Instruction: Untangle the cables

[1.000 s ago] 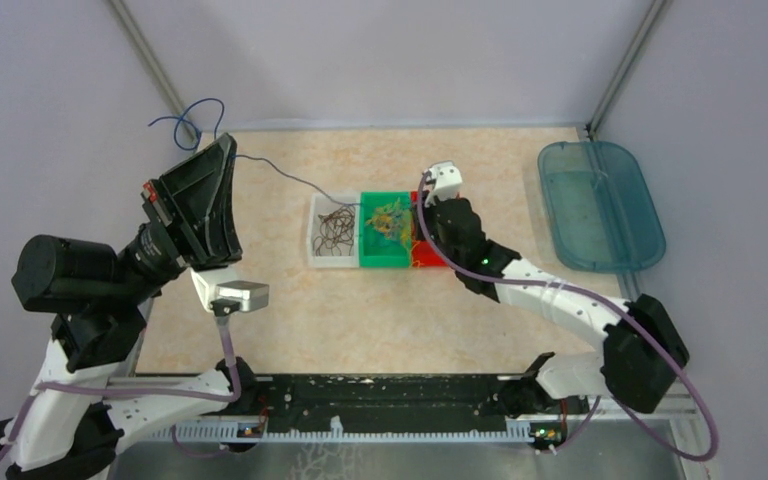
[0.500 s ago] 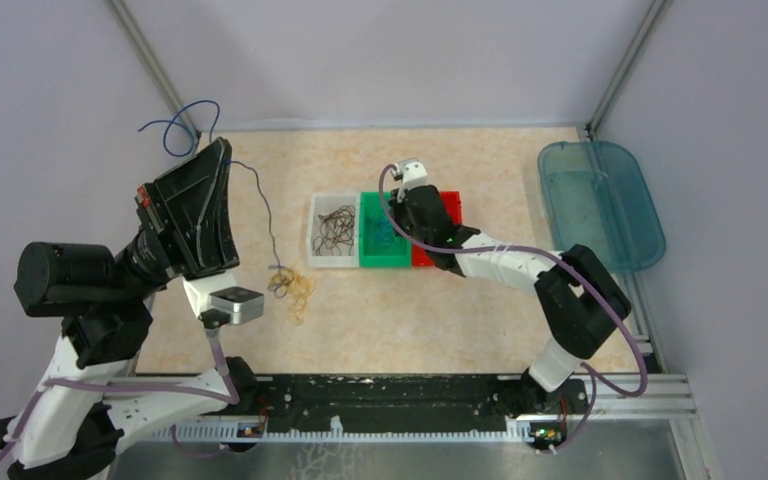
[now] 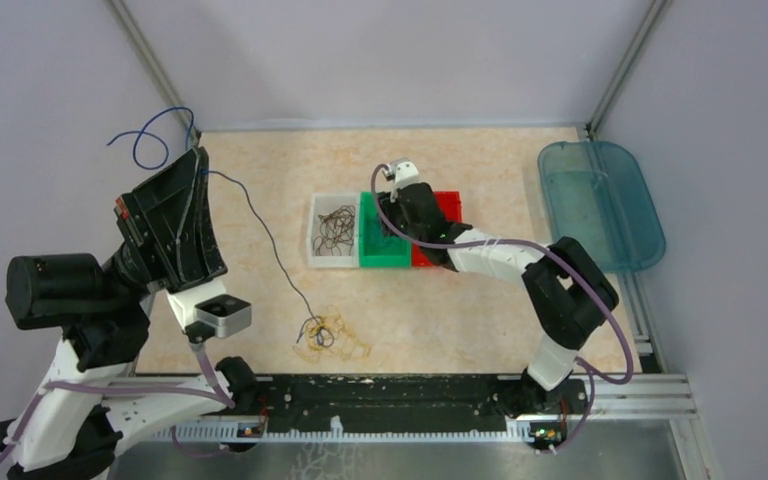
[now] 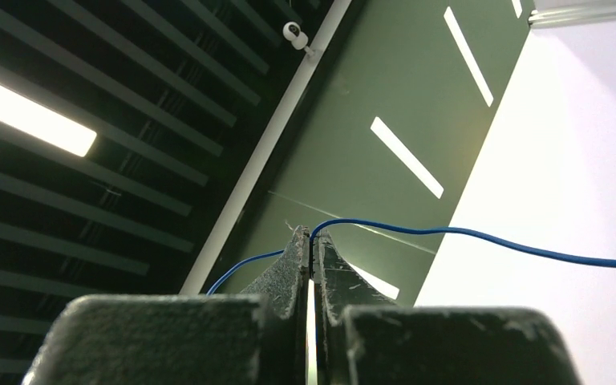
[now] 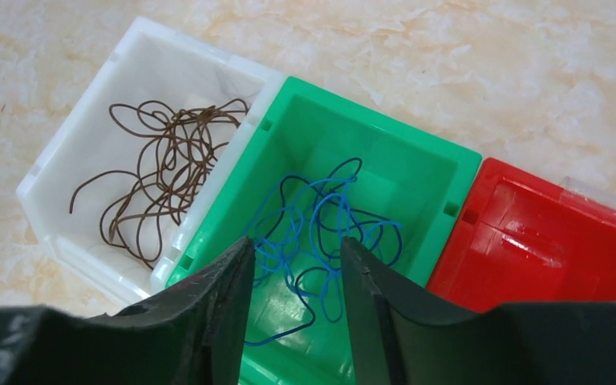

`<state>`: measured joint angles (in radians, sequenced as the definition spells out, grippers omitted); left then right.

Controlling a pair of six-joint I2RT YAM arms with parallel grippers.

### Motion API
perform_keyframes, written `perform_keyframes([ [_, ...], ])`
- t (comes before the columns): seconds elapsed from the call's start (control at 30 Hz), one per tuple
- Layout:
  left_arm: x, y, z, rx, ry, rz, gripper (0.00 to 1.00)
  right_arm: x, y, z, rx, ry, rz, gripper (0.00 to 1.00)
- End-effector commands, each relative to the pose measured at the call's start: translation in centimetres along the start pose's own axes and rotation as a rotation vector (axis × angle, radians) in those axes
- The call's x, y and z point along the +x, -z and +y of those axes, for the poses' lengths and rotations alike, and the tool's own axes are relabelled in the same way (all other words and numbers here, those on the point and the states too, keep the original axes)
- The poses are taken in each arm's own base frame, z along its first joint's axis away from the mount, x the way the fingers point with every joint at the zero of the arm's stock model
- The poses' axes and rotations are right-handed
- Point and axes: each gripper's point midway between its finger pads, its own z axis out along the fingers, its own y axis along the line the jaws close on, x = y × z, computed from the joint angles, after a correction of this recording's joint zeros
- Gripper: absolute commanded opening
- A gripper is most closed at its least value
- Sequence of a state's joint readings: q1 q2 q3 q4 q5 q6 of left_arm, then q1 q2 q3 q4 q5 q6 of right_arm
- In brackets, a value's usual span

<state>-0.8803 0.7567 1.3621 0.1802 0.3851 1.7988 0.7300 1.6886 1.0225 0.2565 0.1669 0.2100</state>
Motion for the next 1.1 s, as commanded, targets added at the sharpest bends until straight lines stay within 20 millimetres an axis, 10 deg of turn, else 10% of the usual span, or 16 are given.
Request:
perform_keyframes([
  [0.0,-1.3,0.5,0.1,-0.002,0.035,-0.060,0.00,-5.8,0.4,1.0,-0.042,0.000,-0.117,0.50],
  [0.43,-3.4,0.6,-4.9,0.097,0.189,-0.128,0.00,-13.9,14.2,5.2,-0.363,-0.092,-0.408,0.85],
  [0.77,-3.9,0.1,-6.0,0.108,0.224,-0.154,0.00,-5.2,19.8,13.2,-0.761,-0.023,-0.334,0.88],
  [1.07,-4.1,0.0,-5.7,0.111,0.204,-0.170,0.00,-3.1,24.5,18.5,-1.110,-0.075,-0.310,0.79],
])
